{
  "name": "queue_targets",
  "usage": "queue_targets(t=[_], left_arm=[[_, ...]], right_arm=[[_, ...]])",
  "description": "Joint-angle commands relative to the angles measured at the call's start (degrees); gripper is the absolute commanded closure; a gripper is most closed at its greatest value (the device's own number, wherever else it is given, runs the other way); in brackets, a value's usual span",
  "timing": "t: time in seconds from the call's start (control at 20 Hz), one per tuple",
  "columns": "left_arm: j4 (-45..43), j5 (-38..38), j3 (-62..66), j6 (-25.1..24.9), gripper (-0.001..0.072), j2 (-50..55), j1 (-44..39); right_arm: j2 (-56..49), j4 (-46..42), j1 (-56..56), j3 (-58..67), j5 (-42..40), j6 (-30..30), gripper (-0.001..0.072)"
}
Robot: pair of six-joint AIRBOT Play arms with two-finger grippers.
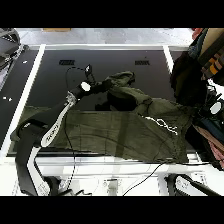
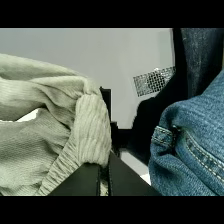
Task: Fold the clothes and pants, and hang the long-sleeved shirts on hangers.
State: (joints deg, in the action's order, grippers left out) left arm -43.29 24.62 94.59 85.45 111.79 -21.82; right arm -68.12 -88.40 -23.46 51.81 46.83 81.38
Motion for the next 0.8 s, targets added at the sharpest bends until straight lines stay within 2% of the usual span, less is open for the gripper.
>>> queue_targets(t=[0.0, 0.05, 0.3, 0.35, 0.5, 0.75], left_arm=[[-5.3, 1.8, 0.6, -5.9, 0.0688, -4.1, 0.9], [-10.1, 3.7, 0.6, -7.1, 0.0688, -6.9, 1.4], [-47.3, 14.3, 0.6, -7.1, 0.0687, -25.9, 2.3], [-50.1, 14.5, 0.6, -7.1, 0.0687, -29.8, 2.2], [-50.3, 15.6, 0.6, -7.1, 0.0687, -38.3, 2.2], [-49.4, 29.8, -0.3, -7.0, 0.0687, -40.3, 2.2]], right_arm=[[0.1, 0.0, 0.0, 0.0, 0.2, 0.0, 0.0683], [0.2, 0.0, 0.0, 0.0, 0.1, 0.0, 0.0683], [0.1, -0.3, -0.1, 0.0, -0.4, 0.0, 0.0683], [0.1, -0.3, -0.1, 0.0, -0.4, 0.0, 0.0683], [0.1, -0.2, 0.0, 0.0, -0.3, 0.0, 0.0683], [0.1, -0.3, 0.0, 0.0, 0.1, 0.0, 0.0683]])
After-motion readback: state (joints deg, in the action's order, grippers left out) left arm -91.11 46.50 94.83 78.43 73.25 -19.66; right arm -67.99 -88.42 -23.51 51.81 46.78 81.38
